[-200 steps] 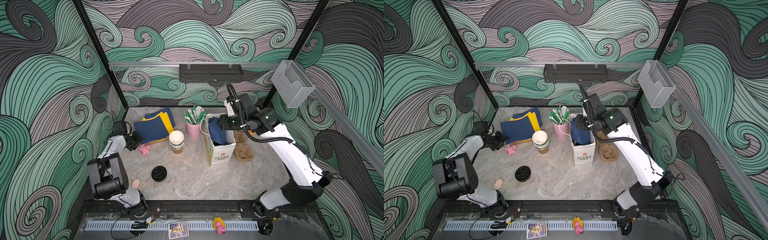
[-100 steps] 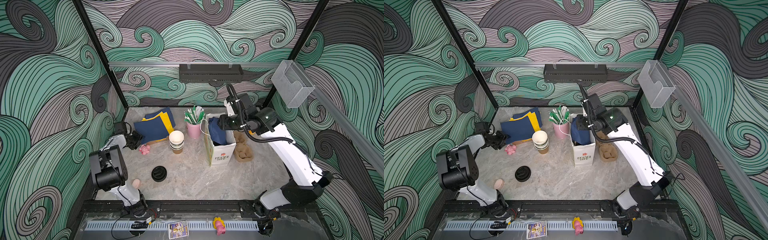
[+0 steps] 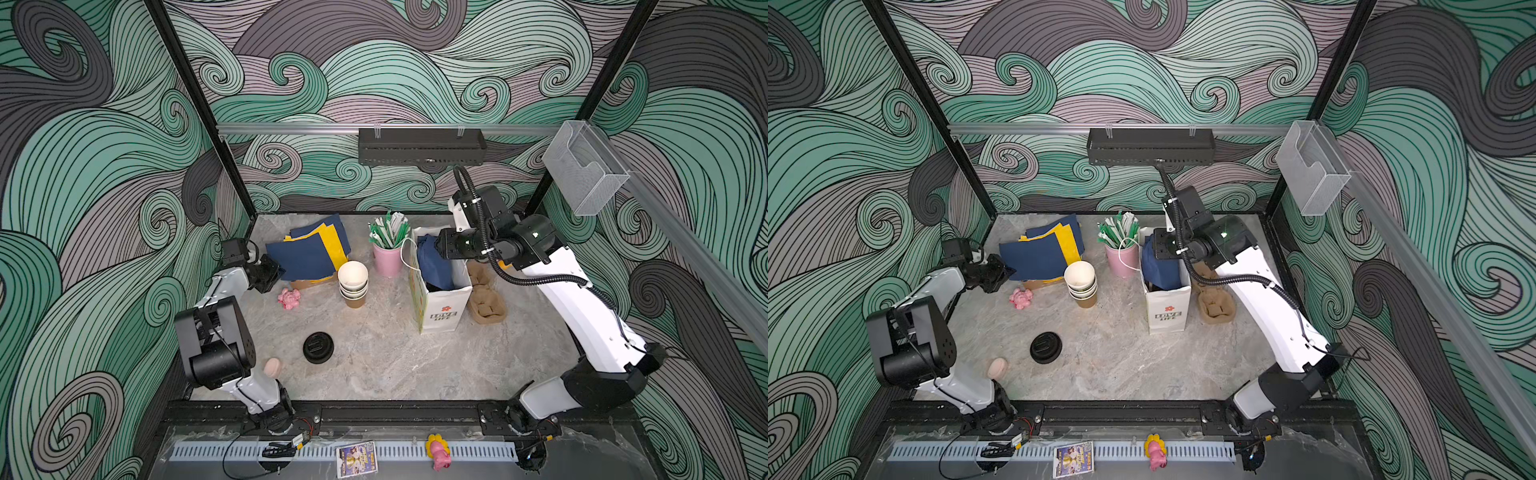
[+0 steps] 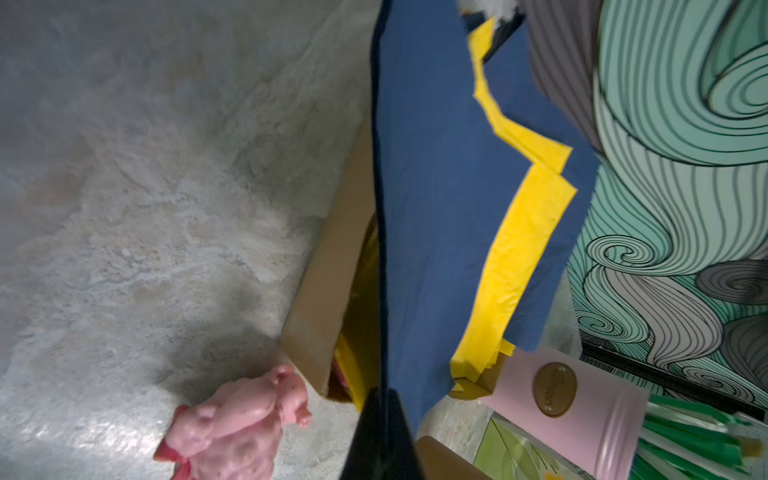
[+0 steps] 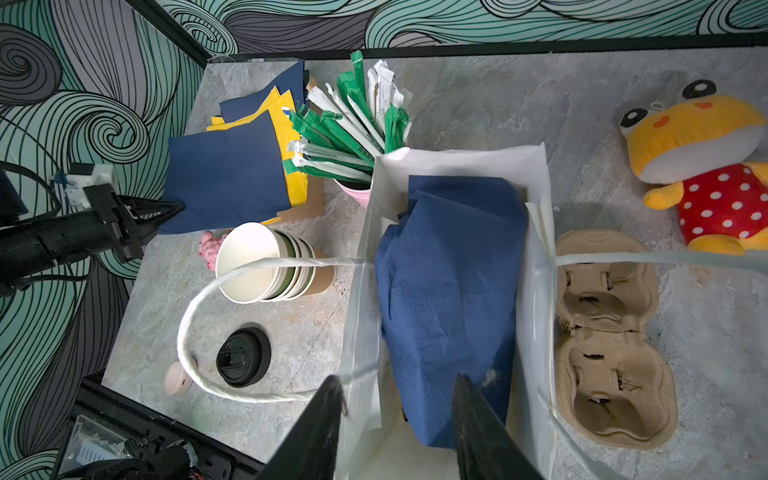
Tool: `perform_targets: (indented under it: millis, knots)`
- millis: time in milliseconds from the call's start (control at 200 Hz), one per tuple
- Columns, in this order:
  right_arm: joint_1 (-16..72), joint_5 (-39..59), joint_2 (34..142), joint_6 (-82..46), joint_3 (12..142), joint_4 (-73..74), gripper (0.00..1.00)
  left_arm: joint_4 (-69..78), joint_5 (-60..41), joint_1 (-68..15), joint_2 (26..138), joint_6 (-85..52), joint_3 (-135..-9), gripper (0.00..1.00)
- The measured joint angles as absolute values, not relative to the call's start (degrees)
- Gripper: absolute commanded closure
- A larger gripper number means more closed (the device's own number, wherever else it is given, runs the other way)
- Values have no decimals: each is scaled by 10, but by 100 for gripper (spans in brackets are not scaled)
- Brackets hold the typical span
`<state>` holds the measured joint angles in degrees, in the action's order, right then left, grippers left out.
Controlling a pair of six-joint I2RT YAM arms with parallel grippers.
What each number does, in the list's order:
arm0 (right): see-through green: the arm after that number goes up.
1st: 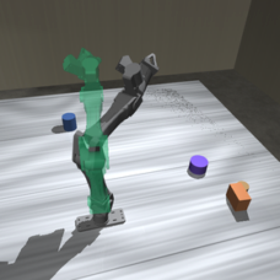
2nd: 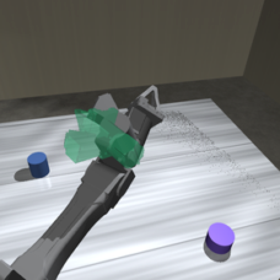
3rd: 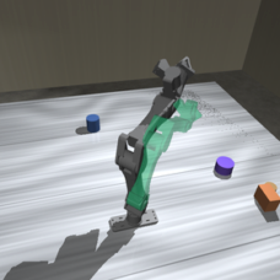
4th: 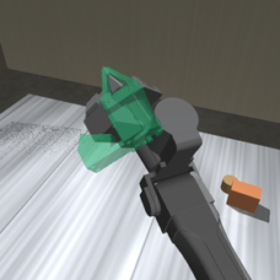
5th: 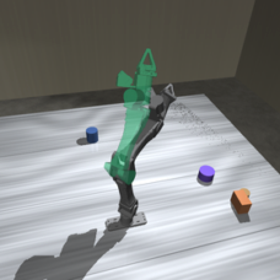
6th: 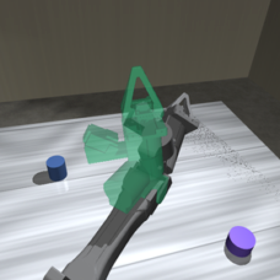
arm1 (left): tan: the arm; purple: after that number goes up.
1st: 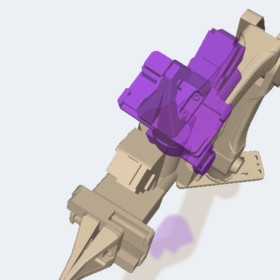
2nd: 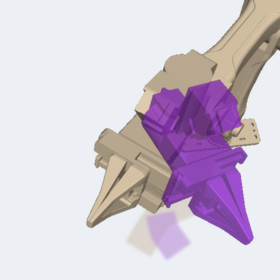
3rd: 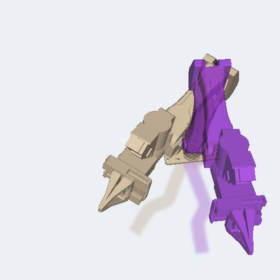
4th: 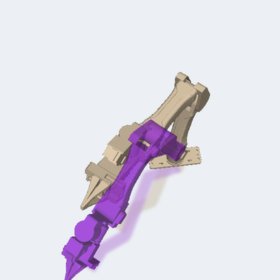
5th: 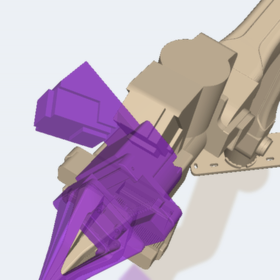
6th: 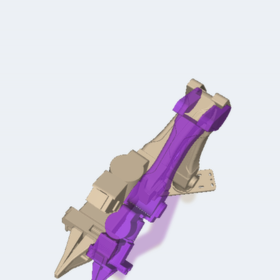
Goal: Pack the takeout coffee
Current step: 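Grasp the edge of a dark blue napkin on the pile with the left gripper, then lift the napkin and pass it to the right gripper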
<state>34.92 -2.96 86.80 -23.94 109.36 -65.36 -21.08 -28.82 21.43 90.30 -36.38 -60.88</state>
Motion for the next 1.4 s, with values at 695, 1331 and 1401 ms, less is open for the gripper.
perform_targets:
  millis: [695, 1331, 1401]
  knots:
    - [448, 122, 1066, 7, 1357, -532, 26, -269, -310, 19, 695, -346, -871, 100]
    - [393, 328, 947, -101, 1300, -545, 10, -213, -613, -155, 817, -252, -1020, 100]
    - [394, 336, 934, -110, 1277, -537, 21, -206, -634, -169, 828, -252, -1025, 100]
